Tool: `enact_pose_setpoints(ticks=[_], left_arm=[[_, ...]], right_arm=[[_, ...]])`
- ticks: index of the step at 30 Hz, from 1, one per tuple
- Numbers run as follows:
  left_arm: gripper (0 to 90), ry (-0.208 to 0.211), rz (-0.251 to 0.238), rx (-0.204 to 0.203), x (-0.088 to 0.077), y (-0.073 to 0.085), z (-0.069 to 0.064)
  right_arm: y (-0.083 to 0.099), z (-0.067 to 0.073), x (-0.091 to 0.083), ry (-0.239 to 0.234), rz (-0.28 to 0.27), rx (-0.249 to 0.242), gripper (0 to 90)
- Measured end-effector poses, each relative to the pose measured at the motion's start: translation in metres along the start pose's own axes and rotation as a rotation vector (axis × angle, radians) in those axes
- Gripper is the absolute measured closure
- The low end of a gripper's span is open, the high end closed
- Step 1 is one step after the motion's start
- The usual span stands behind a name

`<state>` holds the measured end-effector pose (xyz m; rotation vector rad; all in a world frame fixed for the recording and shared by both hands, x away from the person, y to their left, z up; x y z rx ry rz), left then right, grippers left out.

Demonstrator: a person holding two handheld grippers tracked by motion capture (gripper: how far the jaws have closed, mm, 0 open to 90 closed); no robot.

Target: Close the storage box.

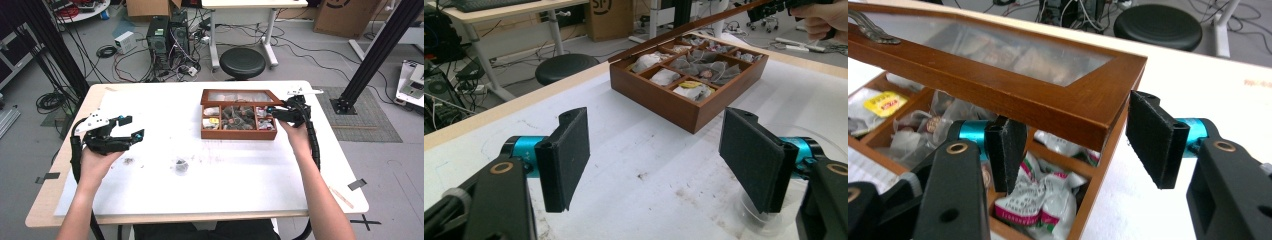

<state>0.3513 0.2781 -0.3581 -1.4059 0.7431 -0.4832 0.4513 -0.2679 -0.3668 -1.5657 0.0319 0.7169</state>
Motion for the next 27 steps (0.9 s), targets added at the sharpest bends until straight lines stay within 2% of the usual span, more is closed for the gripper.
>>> enact_pose_setpoints(ticks=[7,27], left_arm=[[28.4,0.005,0.006,0.000,0.002,0.001,-0.001],[28.3,0.004,0.014,-0.006,0.003,0.003,0.000]], right_arm=[[0.013,0.001,-0.002,-0.008,-0.008,0.017,42.7],[0.043,0.006,-0.002,-0.005,0.004,0.014,43.2]])
Point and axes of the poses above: each handheld gripper's, and its own axes: x roughly forward along the jaws, y roughly out of its underside, z roughly to its left, the point moved 1 cm from there along x, roughly forward along the jaws, and after that the axes turned 7 degrees about -z, right-handed, at the moved point
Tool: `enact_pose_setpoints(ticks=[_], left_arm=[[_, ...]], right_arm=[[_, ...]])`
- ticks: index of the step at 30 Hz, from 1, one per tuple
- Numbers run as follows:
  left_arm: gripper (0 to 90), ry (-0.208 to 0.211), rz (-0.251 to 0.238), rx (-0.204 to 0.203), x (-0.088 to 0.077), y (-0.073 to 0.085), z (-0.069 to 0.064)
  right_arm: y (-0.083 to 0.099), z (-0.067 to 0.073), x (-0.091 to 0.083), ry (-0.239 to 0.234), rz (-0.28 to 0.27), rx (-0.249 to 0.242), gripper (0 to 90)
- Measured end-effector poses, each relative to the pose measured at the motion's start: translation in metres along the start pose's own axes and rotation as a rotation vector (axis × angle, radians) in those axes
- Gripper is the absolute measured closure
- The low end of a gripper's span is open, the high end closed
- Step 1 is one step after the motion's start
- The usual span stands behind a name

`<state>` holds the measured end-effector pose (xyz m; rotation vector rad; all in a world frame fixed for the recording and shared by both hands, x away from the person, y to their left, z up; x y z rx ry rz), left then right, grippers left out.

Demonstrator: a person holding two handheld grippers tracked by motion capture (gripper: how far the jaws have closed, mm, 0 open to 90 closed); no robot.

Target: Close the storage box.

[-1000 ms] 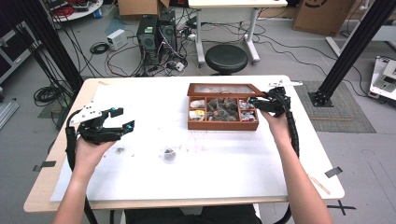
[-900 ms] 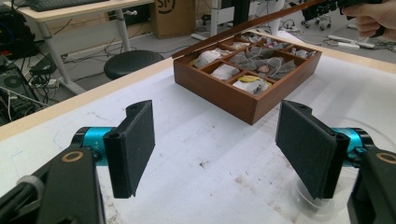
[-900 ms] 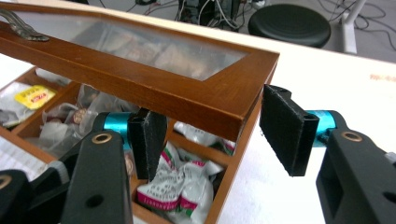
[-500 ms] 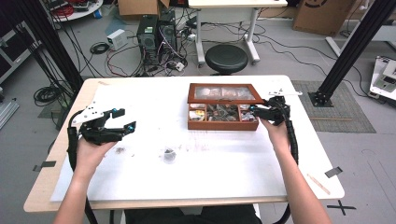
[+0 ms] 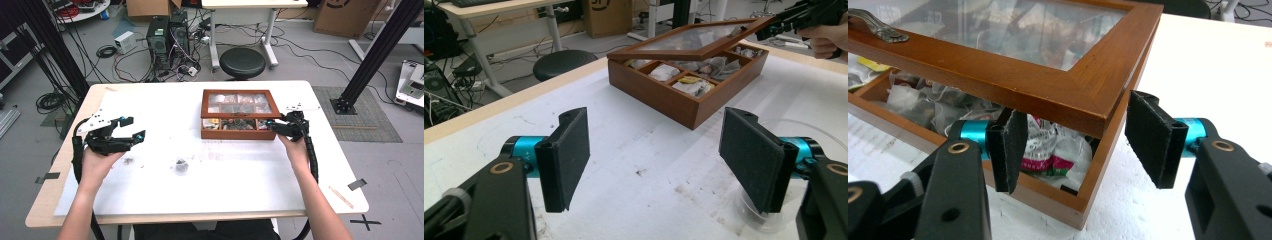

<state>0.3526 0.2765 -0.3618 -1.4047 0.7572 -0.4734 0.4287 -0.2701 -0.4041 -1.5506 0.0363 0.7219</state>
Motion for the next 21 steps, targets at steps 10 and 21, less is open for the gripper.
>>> enact_pose_setpoints(ticks=[10,21], left_arm=[[28.3,0.002,0.004,0.000,0.000,0.000,0.000],[28.3,0.007,0.009,0.003,0.002,0.001,-0.001]], right_arm=[[0.010,0.003,-0.001,0.009,0.014,-0.011,43.2],[0.021,0.004,0.000,0.012,0.035,-0.010,43.2]])
Point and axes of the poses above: each handheld gripper's, and its own axes: x roughly forward along the jaws, y roughly out of its underside, z roughly to its left, the point moved 1 cm from there along x, roughly forward along the jaws, and after that the axes turned 7 degrees about -z, right-handed, at the moved point
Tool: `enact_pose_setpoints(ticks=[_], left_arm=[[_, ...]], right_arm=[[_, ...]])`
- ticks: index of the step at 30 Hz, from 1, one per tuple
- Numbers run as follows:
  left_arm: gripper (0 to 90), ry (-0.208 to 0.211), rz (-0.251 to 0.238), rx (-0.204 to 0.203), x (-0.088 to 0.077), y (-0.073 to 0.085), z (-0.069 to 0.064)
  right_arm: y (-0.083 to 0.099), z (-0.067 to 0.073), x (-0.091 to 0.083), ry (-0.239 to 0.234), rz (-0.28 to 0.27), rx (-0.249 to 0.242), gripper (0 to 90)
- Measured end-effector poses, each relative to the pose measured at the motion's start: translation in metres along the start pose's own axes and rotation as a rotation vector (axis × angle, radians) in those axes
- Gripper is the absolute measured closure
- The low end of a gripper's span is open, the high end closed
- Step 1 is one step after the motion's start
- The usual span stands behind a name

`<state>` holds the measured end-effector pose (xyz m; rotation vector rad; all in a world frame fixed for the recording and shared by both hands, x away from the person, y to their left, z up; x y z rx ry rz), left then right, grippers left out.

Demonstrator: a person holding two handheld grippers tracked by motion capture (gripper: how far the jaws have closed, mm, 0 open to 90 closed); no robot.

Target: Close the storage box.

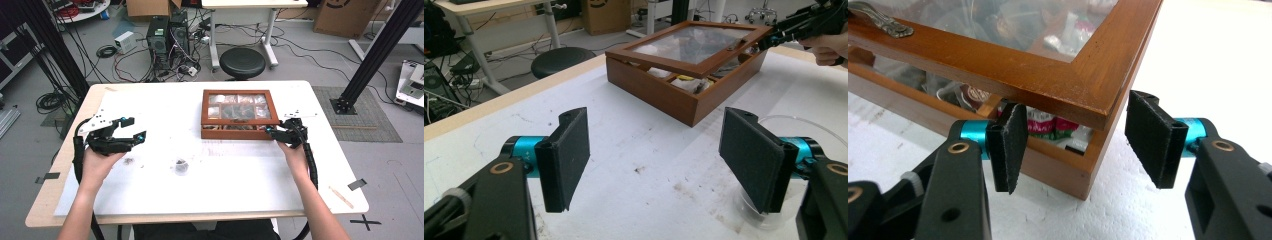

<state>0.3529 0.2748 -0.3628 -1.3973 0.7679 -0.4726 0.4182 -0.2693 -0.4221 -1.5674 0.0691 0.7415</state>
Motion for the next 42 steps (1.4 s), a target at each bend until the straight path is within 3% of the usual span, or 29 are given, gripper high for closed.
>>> enact_pose_setpoints(ticks=[11,37,42], left_arm=[[28.3,0.005,0.005,0.000,0.000,0.000,0.000],[28.3,0.005,0.018,-0.005,0.005,0.004,0.002],[28.3,0.003,0.015,-0.009,0.006,0.004,0.004]], right_arm=[[0.003,0.001,-0.004,-0.002,-0.006,0.006,43.2],[0.015,0.002,-0.003,-0.012,0.044,-0.022,41.7],[0.014,0.002,-0.009,-0.017,0.022,-0.025,41.3]])
Point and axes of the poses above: each handheld gripper's, and its own axes: x roughly forward along the jaws, y roughly out of its underside, z roughly to its left, the point moved 1 cm from there along x, roughly forward along the jaws, and after that the axes turned 7 degrees about -z, right-handed, at the moved point
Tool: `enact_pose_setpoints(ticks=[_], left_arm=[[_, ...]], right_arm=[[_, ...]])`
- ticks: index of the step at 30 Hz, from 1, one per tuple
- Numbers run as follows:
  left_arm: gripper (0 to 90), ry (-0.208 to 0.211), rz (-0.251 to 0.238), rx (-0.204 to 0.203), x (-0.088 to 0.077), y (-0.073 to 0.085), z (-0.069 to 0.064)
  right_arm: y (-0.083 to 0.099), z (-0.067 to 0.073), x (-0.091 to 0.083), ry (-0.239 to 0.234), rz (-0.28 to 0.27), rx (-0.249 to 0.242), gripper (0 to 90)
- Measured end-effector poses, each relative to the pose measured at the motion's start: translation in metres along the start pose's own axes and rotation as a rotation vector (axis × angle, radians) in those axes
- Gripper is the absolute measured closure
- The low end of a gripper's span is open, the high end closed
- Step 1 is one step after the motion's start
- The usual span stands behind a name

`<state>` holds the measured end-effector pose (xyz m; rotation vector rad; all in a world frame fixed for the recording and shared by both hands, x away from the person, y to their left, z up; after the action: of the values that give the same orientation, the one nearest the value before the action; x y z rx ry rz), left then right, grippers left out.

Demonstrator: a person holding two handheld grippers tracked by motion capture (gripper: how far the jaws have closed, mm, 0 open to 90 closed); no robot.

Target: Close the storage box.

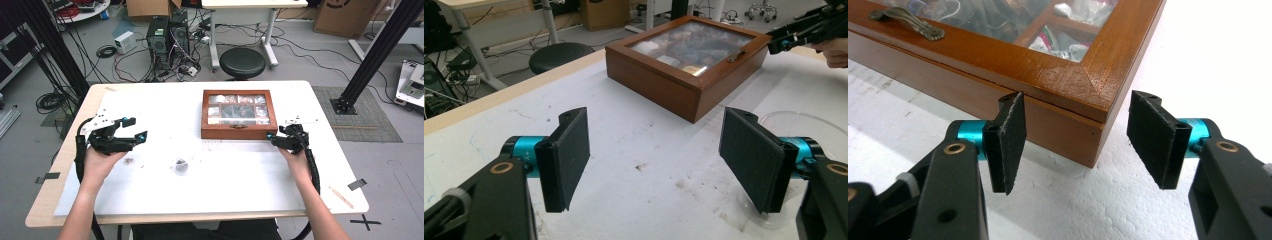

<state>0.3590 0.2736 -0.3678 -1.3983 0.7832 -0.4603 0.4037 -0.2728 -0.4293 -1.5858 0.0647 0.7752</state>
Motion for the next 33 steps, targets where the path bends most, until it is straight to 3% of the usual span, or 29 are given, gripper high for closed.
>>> enact_pose_setpoints(ticks=[7,11,14,19,33], left_arm=[[28.3,-0.009,0.000,0.006,0.000,0.000,0.001],[28.3,-0.033,-0.017,0.001,-0.004,-0.001,0.003],[28.3,-0.051,-0.029,-0.002,-0.007,-0.002,0.005],[28.3,-0.065,-0.036,-0.012,-0.010,-0.002,0.007],[28.3,-0.082,-0.033,-0.017,-0.012,-0.002,0.007]], right_arm=[[-0.004,-0.006,-0.011,0.016,-0.040,0.003,36.7],[-0.014,-0.012,-0.026,0.025,-0.125,0.017,30.4],[-0.020,-0.015,-0.039,0.042,-0.187,-0.002,28.6],[-0.028,-0.019,-0.055,0.065,-0.242,-0.019,27.0],[-0.036,-0.016,-0.063,0.052,-0.277,-0.044,25.9]])
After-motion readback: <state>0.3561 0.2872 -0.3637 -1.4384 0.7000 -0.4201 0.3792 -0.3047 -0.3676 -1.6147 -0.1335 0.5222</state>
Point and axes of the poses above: each handheld gripper's, and its own axes: x roughly forward along the jaws, y roughly out of its underside, z roughly to its left, the point moved 1 cm from there along x, roughly forward along the jaws, and after that the axes turned 7 degrees about -z, right-handed, at the moved point
